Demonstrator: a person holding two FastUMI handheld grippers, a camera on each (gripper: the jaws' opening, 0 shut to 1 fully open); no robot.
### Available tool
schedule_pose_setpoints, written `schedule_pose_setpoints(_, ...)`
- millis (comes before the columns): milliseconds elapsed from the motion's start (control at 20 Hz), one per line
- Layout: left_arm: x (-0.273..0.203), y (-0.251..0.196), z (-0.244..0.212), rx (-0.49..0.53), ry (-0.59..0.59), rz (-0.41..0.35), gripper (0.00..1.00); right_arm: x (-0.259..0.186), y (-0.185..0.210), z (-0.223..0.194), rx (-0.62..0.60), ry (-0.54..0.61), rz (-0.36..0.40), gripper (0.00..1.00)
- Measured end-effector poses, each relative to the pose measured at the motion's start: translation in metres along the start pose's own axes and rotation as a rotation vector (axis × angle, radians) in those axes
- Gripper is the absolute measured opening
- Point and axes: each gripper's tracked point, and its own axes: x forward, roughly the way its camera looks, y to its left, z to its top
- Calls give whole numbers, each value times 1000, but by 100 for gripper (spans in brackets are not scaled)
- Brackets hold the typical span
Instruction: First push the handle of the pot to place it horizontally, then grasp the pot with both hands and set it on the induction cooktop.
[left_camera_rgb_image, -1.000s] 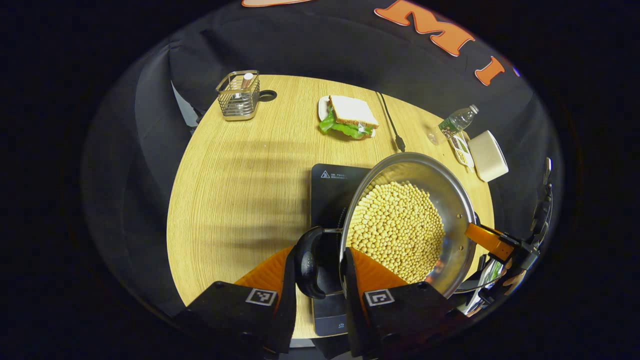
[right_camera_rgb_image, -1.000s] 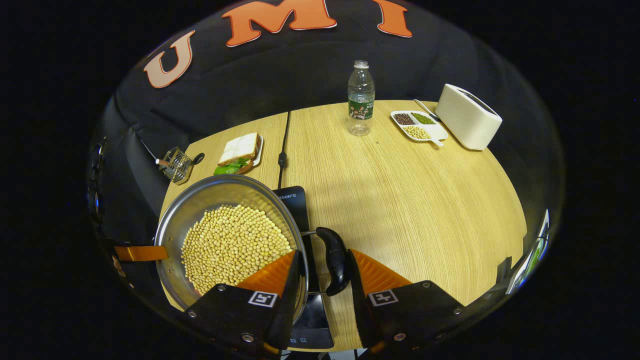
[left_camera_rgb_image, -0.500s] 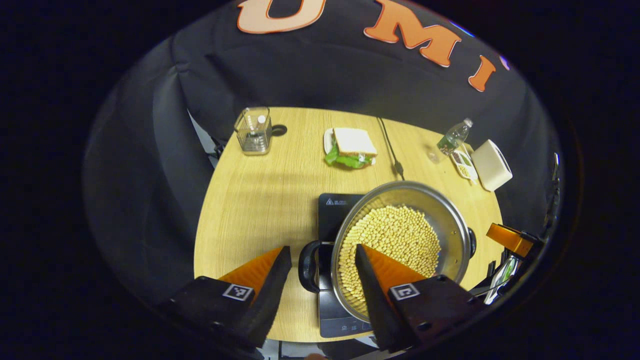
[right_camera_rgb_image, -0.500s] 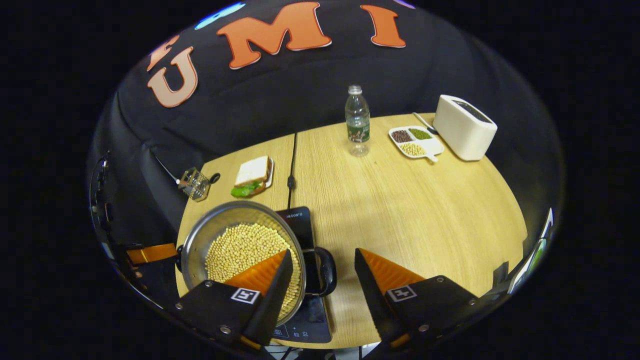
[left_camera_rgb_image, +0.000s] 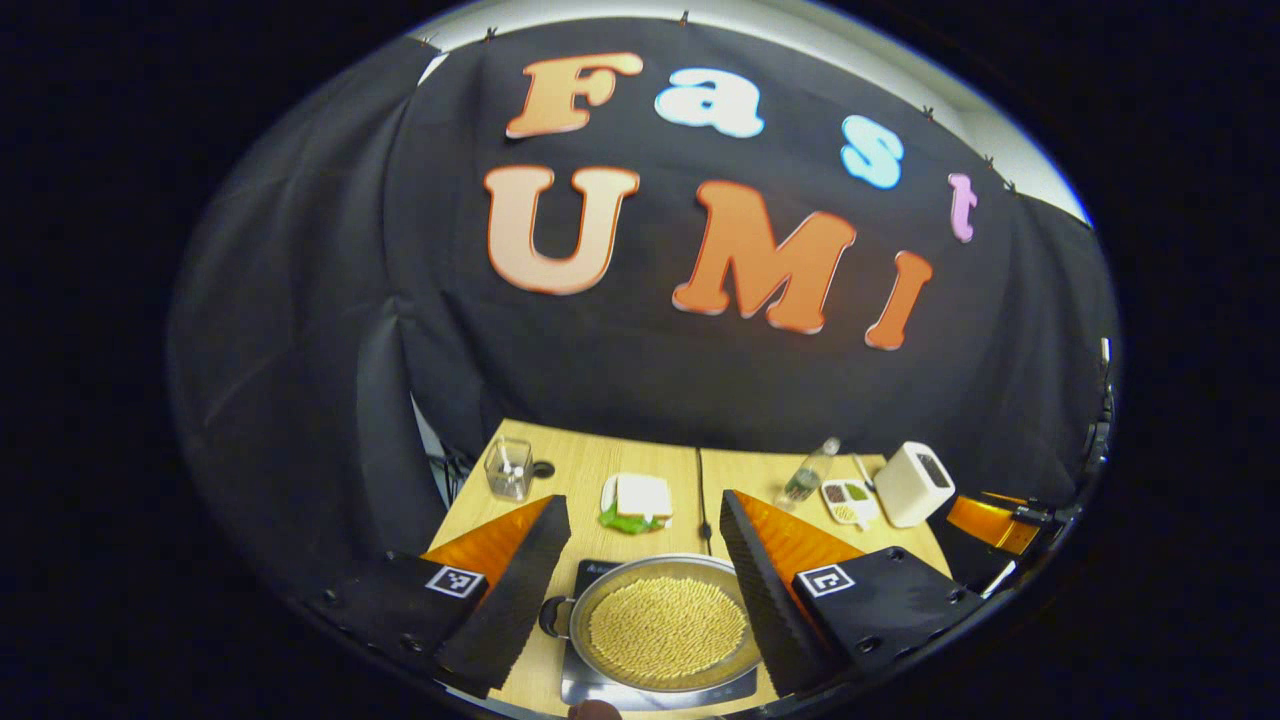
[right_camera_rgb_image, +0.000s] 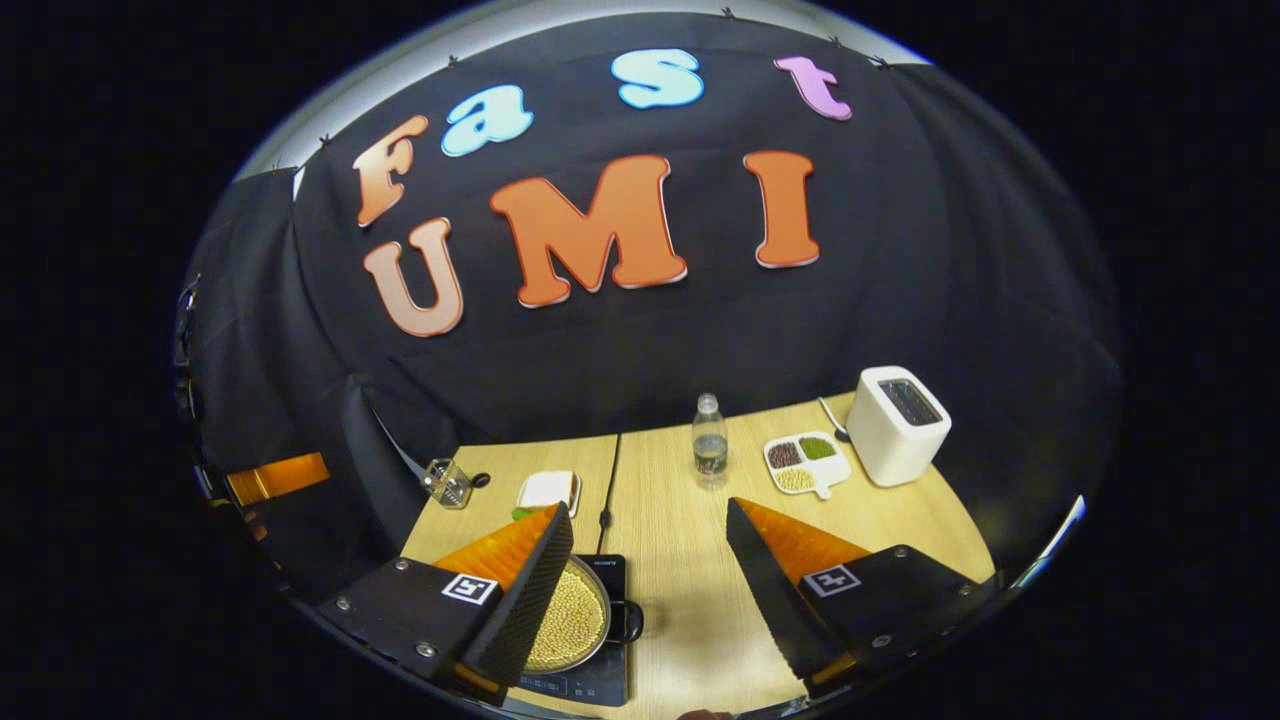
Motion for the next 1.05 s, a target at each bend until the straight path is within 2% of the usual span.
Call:
schedule_pose_setpoints(100,-44,-5,57,20,-159,25,98,-30,2,39,-28,-101,30,95)
schedule_pose_setpoints(250,-93,-29,99,126,-339,81,98,-70,4,87,26,-210,75,95)
schedule_pose_setpoints(350,-125,-65,119,147,-403,29,97,-99,-4,121,60,-287,83,95)
schedule_pose_setpoints(450,-151,-84,127,151,-440,-25,97,-125,-21,152,35,-381,49,95)
schedule_pose_setpoints(600,-172,-93,134,134,-456,-62,96,-157,-38,178,-19,-476,5,95)
schedule_pose_setpoints(800,-179,-95,141,100,-468,-71,97,-181,-43,192,-13,-518,15,95)
schedule_pose_setpoints(1050,-179,-96,150,118,-501,-55,97,-185,-50,198,-8,-539,9,95)
